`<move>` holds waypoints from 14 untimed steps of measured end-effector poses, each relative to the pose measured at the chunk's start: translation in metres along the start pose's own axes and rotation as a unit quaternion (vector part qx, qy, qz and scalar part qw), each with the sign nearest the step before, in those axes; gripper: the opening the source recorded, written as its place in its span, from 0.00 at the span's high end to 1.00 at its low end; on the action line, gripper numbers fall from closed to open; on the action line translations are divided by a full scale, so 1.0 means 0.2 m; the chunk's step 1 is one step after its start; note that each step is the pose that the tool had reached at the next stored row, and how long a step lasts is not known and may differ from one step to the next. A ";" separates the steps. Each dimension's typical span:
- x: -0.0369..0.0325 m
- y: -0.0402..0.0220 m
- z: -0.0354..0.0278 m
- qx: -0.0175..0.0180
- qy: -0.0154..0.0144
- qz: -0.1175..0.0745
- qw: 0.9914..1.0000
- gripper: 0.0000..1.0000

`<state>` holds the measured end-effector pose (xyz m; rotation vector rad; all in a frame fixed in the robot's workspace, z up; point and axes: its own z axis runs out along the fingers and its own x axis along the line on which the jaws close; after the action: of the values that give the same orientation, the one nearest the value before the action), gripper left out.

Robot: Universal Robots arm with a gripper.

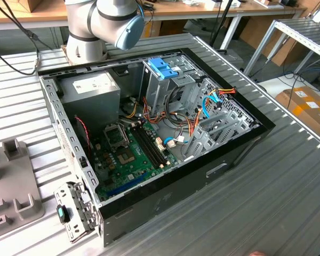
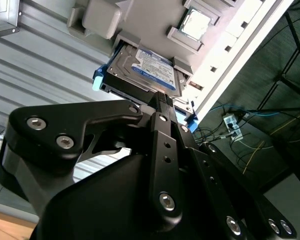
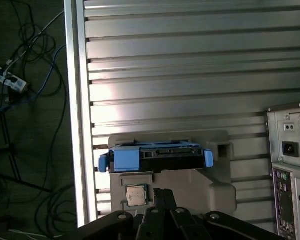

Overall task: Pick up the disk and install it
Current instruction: 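Reach for the disk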

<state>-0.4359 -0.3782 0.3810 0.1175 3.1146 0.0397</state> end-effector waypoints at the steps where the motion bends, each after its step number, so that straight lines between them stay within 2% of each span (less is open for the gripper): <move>1: 0.001 0.000 0.000 0.000 0.000 0.000 1.000 0.89; 5: 0.001 0.000 0.001 0.000 0.000 0.000 1.000 0.89; 11: 0.028 0.017 0.008 0.001 0.000 0.000 1.000 0.89; 14: 0.073 0.039 0.025 0.003 0.000 0.000 1.000 0.89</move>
<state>-0.4498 -0.3691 0.3759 0.1176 3.1148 0.0297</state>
